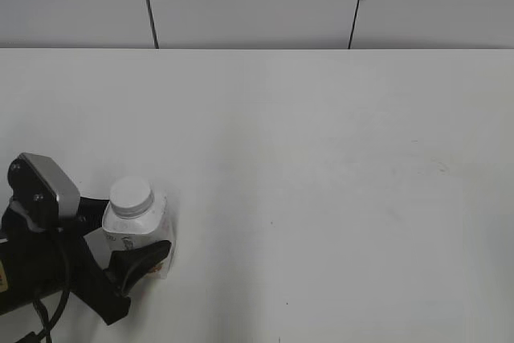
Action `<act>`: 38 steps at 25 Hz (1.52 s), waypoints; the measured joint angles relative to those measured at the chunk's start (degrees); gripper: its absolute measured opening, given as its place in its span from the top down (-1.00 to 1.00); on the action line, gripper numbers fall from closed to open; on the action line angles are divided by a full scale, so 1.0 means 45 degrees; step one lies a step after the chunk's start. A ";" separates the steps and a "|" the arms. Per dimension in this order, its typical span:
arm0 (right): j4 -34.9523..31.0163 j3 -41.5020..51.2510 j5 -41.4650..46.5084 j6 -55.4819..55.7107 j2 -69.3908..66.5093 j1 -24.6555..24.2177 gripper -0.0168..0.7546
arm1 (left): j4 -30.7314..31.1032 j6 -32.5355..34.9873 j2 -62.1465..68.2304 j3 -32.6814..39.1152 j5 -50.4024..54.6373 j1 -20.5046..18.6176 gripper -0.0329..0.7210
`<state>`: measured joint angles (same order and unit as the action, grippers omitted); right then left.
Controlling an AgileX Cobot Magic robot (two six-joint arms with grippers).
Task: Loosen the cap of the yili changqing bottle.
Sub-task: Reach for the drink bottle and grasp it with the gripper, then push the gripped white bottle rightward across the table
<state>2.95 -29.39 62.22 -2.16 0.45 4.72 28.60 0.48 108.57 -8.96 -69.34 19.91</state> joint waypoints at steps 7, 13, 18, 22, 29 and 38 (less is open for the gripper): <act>0.0000 0.0000 0.0000 0.0000 0.0000 0.0000 -0.56 | 0.0025 0.0000 0.0000 0.0000 0.0000 0.0000 -0.41; 0.0000 0.0000 0.0000 0.0000 0.0000 0.0000 -0.56 | 0.1204 0.0000 0.0000 -0.0284 0.0223 0.0000 -0.41; 0.0000 0.0000 0.0000 0.0000 0.0000 0.0000 -0.56 | 0.2990 -0.0001 0.0019 -0.1264 0.0418 0.0000 -0.41; 0.0000 0.0000 0.0000 0.0000 0.0000 0.0000 -0.56 | 0.3398 -0.0278 0.0029 -0.2194 0.0462 0.0000 -0.41; 0.0000 0.0000 0.0000 0.0000 0.0000 0.0000 -0.56 | 0.4840 -0.1451 0.0043 -0.4284 0.0492 0.0000 -0.40; 0.0000 0.0000 0.0000 0.0000 0.0000 0.0000 -0.56 | 0.6588 -0.2680 0.1090 -0.6385 0.0567 0.0474 -0.40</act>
<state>2.95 -29.39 62.22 -2.16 0.45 4.72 58.25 -11.58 113.47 -37.70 -66.78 22.04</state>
